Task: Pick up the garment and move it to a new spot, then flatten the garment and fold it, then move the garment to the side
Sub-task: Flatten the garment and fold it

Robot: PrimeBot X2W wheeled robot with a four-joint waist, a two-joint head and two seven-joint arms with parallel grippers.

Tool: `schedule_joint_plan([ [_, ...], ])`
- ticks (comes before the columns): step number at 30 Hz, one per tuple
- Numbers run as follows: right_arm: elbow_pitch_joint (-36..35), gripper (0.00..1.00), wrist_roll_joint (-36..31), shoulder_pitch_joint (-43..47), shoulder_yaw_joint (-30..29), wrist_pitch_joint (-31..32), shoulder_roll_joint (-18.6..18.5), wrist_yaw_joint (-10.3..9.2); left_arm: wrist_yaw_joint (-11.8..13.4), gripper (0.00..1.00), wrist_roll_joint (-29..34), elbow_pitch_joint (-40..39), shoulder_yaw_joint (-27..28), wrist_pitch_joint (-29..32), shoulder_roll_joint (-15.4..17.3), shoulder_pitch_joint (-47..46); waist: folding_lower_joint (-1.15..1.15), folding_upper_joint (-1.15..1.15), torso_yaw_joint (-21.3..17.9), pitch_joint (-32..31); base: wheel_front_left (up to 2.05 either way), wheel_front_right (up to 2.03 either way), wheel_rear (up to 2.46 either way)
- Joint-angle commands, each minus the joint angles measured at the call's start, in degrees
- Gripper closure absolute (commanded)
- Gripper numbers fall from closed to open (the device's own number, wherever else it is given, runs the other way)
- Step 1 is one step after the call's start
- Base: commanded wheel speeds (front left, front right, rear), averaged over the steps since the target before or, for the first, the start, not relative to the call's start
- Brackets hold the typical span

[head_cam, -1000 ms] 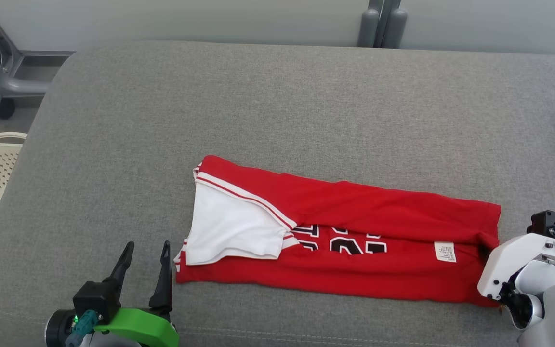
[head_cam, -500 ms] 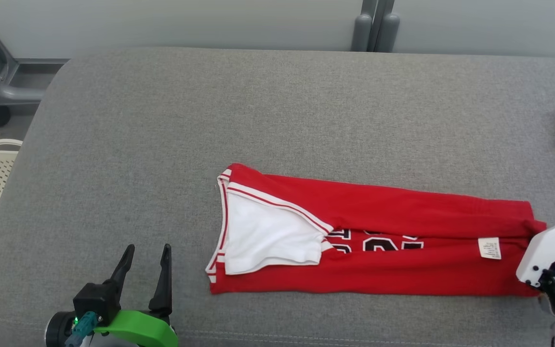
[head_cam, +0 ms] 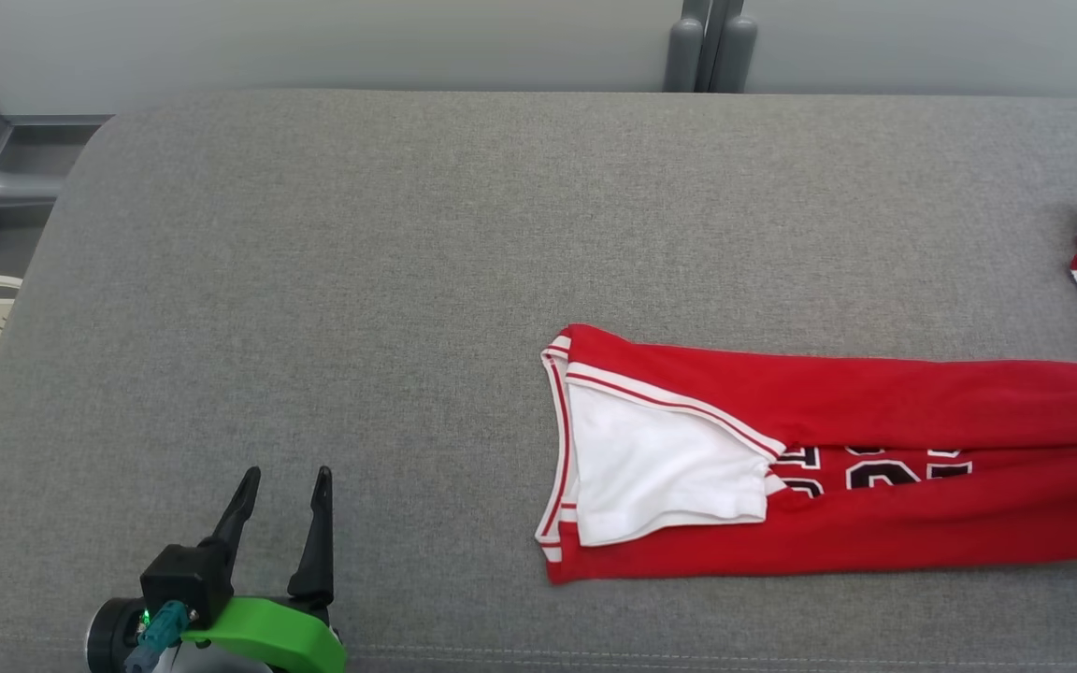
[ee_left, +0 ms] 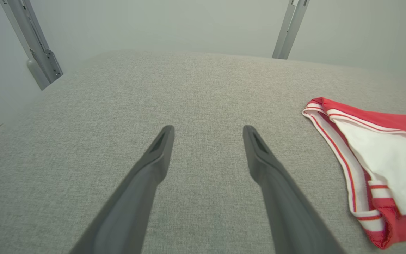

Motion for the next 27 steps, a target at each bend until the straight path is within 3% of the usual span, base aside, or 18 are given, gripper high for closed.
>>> schedule_joint_plan([
  [1, -0.8, 1.0, -1.0, 0.1, 0.2, 0.3, -1.2, -0.12, -0.2, 0.0, 0.5, 0.0, 0.1, -0.2, 0.1, -0.9, 0.0, 0.0, 0.0, -0.1, 0.0, 0.0, 0.0],
  [9, -3.5, 1.0, -0.7, 0.4, 5.5, 2.4, -0.7, -0.11, -0.3, 0.0, 0.3, 0.4, 0.3, -0.2, 0.0, -0.7, 0.0, 0.0, 0.6, -1.1, 0.0, 0.0, 0.0],
  [19, -5.5, 1.0, 4.5, 0.8, 21.4, 5.2, 1.6, -0.1, -0.2, 0.0, 0.4, 0.4, 0.8, -0.2, -0.2, 0.0, 0.0, 0.0, 1.3, -2.6, 0.0, 0.0, 0.0],
  [27, -2.2, 1.0, 8.3, -2.1, 33.7, 5.3, 3.8, -0.1, -0.3, 0.0, 0.8, 0.2, 0.3, -0.2, -0.5, -0.2, 0.0, 0.0, 2.5, -3.0, 0.0, 0.0, 0.0],
])
